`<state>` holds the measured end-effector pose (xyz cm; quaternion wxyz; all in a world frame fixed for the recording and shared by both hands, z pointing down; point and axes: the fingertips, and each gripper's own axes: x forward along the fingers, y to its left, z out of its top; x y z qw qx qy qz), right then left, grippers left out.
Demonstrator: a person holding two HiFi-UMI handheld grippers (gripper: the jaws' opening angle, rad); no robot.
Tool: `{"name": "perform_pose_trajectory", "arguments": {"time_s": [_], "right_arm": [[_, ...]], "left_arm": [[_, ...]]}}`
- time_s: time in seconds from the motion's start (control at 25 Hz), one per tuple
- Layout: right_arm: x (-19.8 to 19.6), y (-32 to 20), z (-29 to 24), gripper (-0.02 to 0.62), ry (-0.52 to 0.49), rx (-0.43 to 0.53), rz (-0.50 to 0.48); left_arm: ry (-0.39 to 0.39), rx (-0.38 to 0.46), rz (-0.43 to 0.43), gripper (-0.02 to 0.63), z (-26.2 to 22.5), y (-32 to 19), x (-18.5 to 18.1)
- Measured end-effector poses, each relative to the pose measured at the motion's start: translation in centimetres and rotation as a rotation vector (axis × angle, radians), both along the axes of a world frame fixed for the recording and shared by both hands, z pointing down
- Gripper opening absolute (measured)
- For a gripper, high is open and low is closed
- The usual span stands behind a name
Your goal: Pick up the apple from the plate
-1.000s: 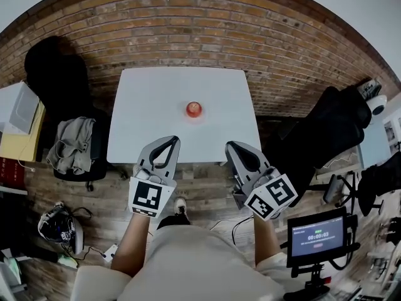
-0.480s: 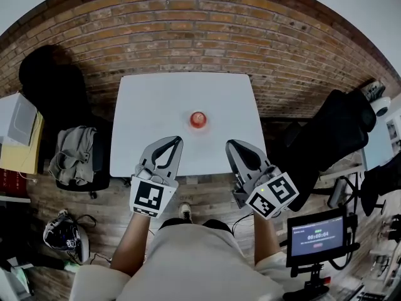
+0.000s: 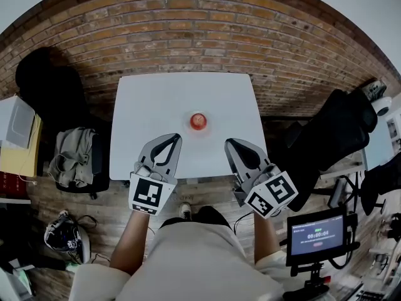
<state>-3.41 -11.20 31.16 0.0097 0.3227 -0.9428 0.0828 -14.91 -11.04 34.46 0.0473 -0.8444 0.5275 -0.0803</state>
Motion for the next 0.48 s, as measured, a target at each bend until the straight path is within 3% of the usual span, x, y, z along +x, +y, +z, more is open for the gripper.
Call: {"name": "perform_pose_trajectory", "arguments": {"time_s": [0.2,0.48], "right_arm": [[1.4,-1.6,-0.1,0.002,-0.045,-0.011,0.063],[2.9,-3.0,-0.2,0.002,-0.068,-0.022,0.001]], "left_arm": [[-0.003,-0.017,-0.020,0.006,0.5,-1.0,0.1],[-0.022,-0.042,-0.063,0.006,0.9,-3.1,1.7]]}}
